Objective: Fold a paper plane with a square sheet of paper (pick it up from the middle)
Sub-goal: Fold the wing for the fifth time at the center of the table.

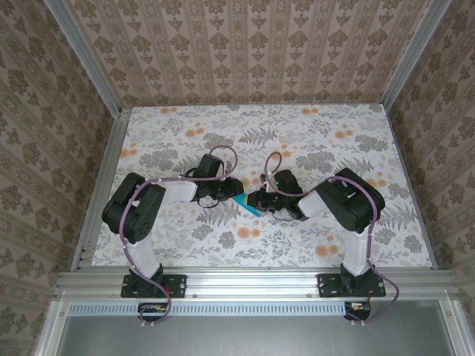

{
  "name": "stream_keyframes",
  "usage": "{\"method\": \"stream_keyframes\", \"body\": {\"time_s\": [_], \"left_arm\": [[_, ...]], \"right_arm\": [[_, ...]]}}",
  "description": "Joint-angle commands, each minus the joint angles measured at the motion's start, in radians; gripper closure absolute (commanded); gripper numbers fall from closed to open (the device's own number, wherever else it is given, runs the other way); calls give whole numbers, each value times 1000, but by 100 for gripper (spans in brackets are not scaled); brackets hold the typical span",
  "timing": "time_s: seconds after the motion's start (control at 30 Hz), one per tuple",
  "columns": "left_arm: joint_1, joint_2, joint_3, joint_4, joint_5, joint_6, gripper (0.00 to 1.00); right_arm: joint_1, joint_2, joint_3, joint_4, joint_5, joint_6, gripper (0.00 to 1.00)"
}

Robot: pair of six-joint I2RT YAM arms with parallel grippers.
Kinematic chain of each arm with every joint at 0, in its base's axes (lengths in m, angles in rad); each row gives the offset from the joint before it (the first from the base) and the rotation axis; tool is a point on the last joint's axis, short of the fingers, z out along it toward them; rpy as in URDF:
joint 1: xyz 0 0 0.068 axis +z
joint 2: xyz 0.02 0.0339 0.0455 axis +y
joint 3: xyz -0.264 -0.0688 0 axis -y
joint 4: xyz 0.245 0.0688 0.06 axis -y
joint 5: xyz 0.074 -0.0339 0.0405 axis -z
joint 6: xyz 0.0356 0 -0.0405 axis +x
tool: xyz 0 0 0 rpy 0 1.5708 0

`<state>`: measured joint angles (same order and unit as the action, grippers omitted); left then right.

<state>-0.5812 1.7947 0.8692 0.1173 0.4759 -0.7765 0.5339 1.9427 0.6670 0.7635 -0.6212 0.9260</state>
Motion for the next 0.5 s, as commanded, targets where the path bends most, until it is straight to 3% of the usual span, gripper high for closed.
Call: {"method": "stream_keyframes", "body": {"time_s": [0.0, 0.47], "left_arm": [[10, 23, 23, -1, 7, 31, 68], [28, 34, 8, -8, 3, 8, 68]], "right_arm": [[-3, 7, -12, -138, 63, -11, 94], [-21, -65, 19, -217, -6, -39, 83]]}}
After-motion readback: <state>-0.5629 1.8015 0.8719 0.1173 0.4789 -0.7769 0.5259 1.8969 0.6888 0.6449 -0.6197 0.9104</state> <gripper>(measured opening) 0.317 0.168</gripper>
